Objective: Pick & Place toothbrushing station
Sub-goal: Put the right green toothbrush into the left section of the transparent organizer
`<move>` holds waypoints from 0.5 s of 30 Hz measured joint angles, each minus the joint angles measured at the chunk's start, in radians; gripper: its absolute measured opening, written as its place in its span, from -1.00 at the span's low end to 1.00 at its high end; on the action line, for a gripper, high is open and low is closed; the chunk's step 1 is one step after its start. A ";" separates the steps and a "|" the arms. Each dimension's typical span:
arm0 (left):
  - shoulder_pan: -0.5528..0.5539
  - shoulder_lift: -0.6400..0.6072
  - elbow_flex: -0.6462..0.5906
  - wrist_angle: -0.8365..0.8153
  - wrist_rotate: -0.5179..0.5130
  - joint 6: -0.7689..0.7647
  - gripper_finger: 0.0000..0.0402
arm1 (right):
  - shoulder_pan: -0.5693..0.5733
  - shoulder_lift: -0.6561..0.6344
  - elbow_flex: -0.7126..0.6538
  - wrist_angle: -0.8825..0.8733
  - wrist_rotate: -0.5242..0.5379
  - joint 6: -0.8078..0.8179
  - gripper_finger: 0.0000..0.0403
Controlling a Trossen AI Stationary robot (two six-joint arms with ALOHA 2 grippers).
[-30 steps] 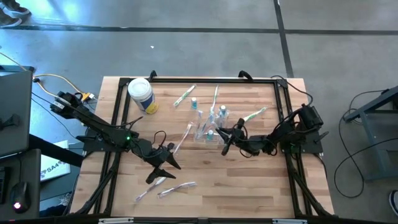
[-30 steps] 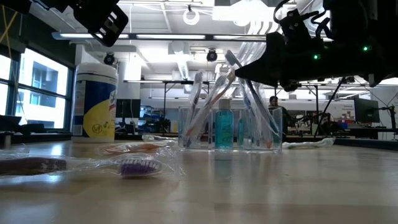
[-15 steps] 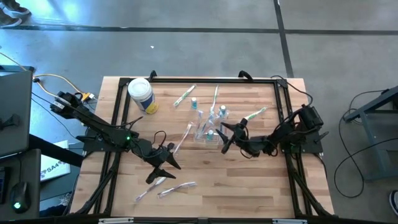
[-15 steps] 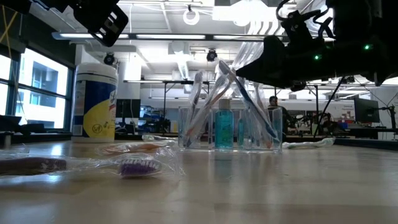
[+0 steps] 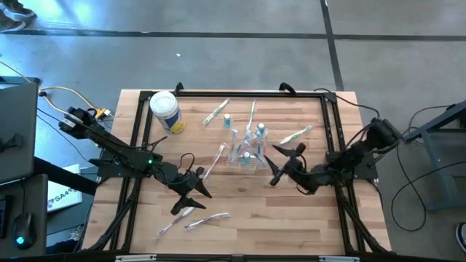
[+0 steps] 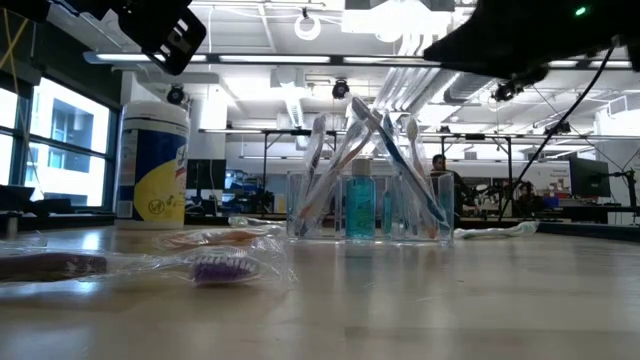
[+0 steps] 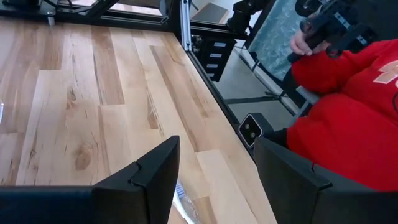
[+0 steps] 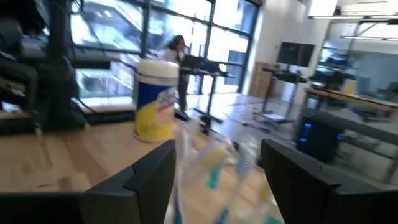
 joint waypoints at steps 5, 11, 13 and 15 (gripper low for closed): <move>0.000 0.000 0.000 -0.003 -0.034 -0.001 0.03 | 0.100 -0.091 0.000 -0.047 0.220 -0.098 0.13; 0.000 -0.002 0.000 -0.003 -0.087 -0.003 0.03 | 0.172 -0.219 0.000 -0.035 0.350 -0.252 0.13; 0.001 -0.009 0.000 -0.001 -0.110 -0.003 0.03 | 0.176 -0.270 0.000 -0.016 0.351 -0.271 0.13; 0.001 -0.019 0.000 -0.002 -0.127 -0.003 0.03 | 0.166 -0.330 0.000 -0.030 0.352 -0.287 0.13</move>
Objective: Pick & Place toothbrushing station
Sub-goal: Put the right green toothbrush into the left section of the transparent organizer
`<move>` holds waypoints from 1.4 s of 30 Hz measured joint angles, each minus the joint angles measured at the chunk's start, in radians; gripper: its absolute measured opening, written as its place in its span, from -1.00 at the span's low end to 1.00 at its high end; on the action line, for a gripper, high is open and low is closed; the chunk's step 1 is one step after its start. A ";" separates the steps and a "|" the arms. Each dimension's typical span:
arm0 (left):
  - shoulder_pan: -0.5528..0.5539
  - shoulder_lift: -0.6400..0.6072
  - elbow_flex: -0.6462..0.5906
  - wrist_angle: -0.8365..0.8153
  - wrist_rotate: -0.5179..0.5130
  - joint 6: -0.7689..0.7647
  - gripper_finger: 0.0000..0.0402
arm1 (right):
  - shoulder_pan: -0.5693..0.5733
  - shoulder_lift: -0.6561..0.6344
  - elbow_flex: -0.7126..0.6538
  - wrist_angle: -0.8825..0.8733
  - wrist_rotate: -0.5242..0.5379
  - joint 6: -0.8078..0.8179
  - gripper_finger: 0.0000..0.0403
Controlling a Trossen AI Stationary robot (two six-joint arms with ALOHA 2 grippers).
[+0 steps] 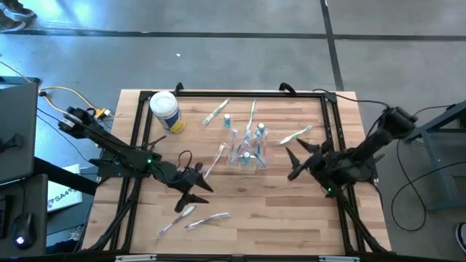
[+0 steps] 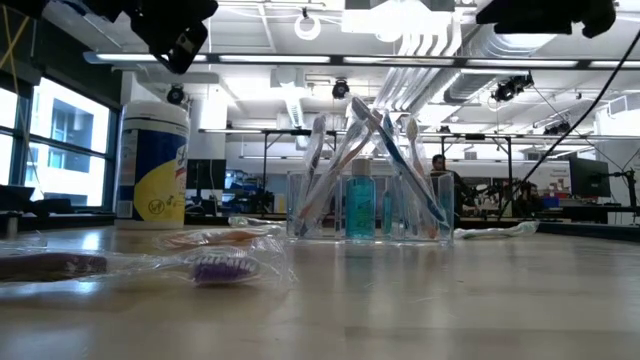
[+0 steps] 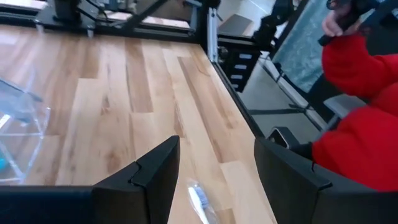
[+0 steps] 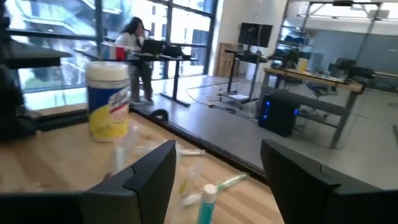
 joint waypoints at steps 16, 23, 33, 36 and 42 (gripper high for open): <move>0.000 -0.096 0.000 -0.089 -0.060 0.078 0.03 | -0.385 -0.357 0.000 -0.214 -0.478 -0.143 0.13; 0.000 -0.170 0.000 -0.100 -0.125 0.132 0.03 | -0.584 -0.361 0.000 -0.408 -0.764 -0.060 0.13; 0.000 -0.261 0.000 -0.221 -0.125 0.162 0.03 | -0.796 -0.373 0.095 -1.113 -0.858 0.162 0.13; 0.000 -0.271 0.000 -0.263 -0.125 0.180 0.03 | -0.840 -0.372 0.197 -1.385 -0.897 0.246 0.13; 0.000 -0.276 0.000 -0.314 -0.125 0.180 0.03 | -0.915 -0.355 0.420 -1.890 -1.063 0.426 0.13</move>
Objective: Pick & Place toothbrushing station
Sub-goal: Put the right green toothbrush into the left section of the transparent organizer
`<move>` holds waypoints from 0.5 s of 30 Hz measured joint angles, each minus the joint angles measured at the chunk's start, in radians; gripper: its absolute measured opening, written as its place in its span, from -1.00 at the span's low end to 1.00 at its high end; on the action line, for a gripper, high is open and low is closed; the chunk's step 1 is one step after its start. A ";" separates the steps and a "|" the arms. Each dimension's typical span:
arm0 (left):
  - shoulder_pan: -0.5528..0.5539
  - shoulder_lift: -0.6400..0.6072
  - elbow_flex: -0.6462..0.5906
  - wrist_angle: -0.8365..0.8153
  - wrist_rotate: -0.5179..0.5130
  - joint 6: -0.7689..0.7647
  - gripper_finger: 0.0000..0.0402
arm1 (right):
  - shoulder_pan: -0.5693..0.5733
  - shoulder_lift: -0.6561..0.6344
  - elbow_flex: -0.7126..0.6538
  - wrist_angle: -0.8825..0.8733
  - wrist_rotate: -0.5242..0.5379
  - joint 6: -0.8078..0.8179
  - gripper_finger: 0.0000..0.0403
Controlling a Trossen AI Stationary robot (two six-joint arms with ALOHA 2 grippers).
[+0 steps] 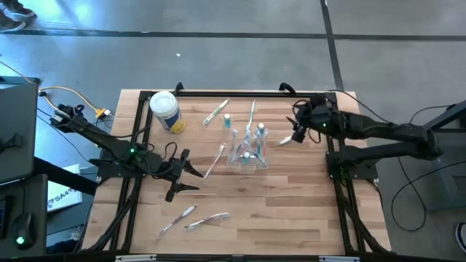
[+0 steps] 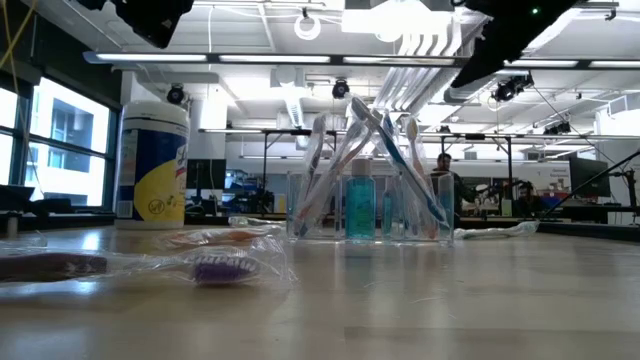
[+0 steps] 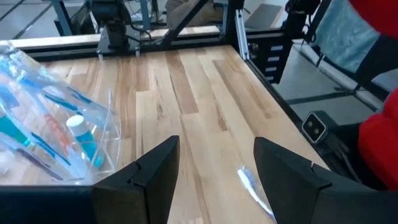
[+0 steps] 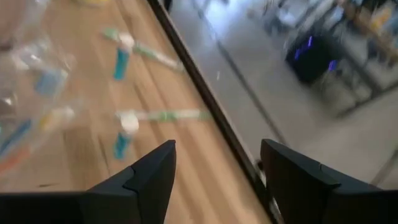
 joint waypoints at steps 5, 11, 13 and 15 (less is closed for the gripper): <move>0.000 0.000 0.000 0.001 0.000 -0.007 0.03 | -0.082 0.043 0.079 -0.252 -0.132 0.084 0.13; 0.002 0.000 0.000 0.011 -0.075 0.003 0.03 | -0.195 0.164 0.079 -0.389 -0.275 0.116 0.13; 0.022 -0.002 0.000 0.010 -0.092 0.018 0.03 | -0.225 0.218 0.079 -0.411 -0.292 0.101 0.13; 0.049 -0.004 0.000 0.008 -0.093 0.010 0.03 | -0.253 0.273 0.079 -0.425 -0.310 0.063 0.13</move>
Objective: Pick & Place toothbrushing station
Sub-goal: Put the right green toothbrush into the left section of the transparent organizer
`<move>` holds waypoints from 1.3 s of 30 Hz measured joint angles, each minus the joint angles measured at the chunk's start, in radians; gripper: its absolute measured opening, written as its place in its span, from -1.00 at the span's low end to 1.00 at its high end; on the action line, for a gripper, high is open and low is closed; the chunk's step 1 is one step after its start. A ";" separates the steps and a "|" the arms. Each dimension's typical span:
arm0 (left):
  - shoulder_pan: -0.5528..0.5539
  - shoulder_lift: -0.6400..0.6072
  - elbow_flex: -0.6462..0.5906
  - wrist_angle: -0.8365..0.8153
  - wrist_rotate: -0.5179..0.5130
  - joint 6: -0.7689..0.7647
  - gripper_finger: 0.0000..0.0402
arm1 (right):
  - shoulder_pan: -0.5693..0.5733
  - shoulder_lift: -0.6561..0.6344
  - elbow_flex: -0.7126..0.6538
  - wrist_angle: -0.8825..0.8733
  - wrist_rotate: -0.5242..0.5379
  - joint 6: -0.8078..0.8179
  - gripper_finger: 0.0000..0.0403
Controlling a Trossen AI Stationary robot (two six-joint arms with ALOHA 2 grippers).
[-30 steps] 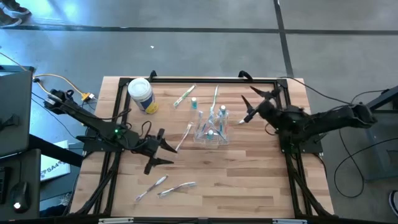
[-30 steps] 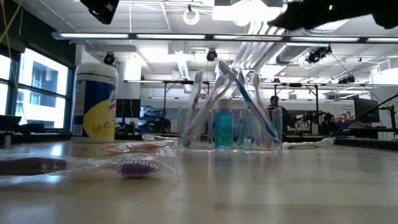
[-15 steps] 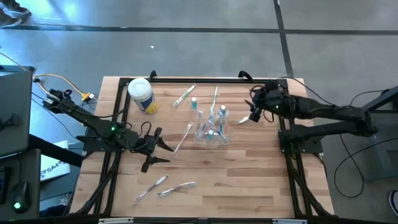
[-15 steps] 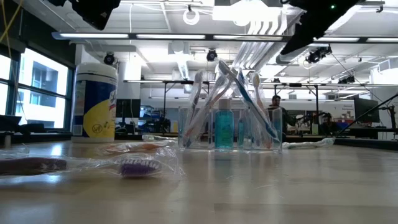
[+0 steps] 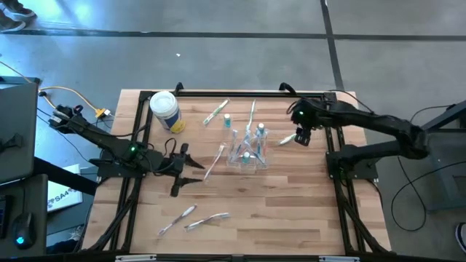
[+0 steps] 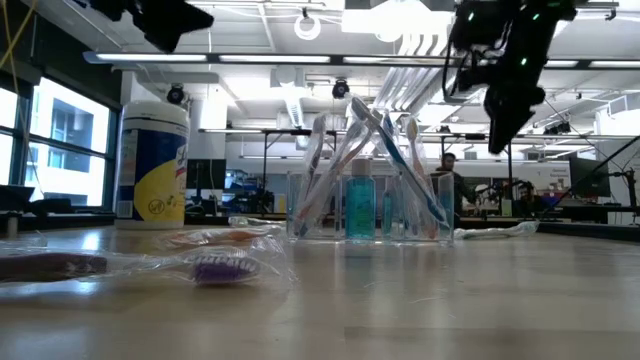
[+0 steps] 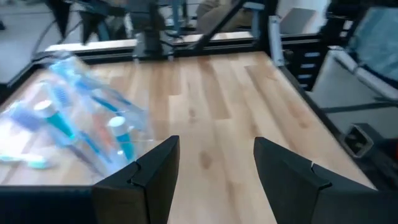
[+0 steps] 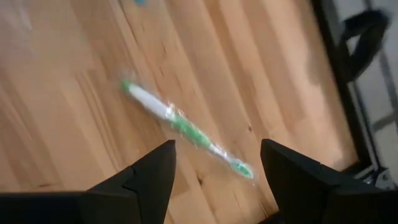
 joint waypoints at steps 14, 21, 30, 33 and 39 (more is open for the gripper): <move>0.186 -0.003 0.000 -0.036 0.208 -0.041 0.03 | -0.085 0.319 0.000 0.001 -0.052 -0.182 0.13; 0.214 -0.003 0.000 -0.046 0.212 0.003 0.03 | -0.105 0.431 0.000 0.032 -0.068 -0.262 0.13; 0.213 -0.002 0.000 -0.059 0.213 0.020 0.03 | -0.116 0.558 0.000 0.080 -0.069 -0.396 0.13; 0.212 -0.002 0.000 -0.061 0.213 0.020 0.03 | -0.116 0.592 0.004 0.086 -0.073 -0.397 0.13; 0.212 -0.002 0.000 -0.066 0.208 0.020 0.03 | -0.097 0.639 0.006 0.096 -0.069 -0.394 -0.11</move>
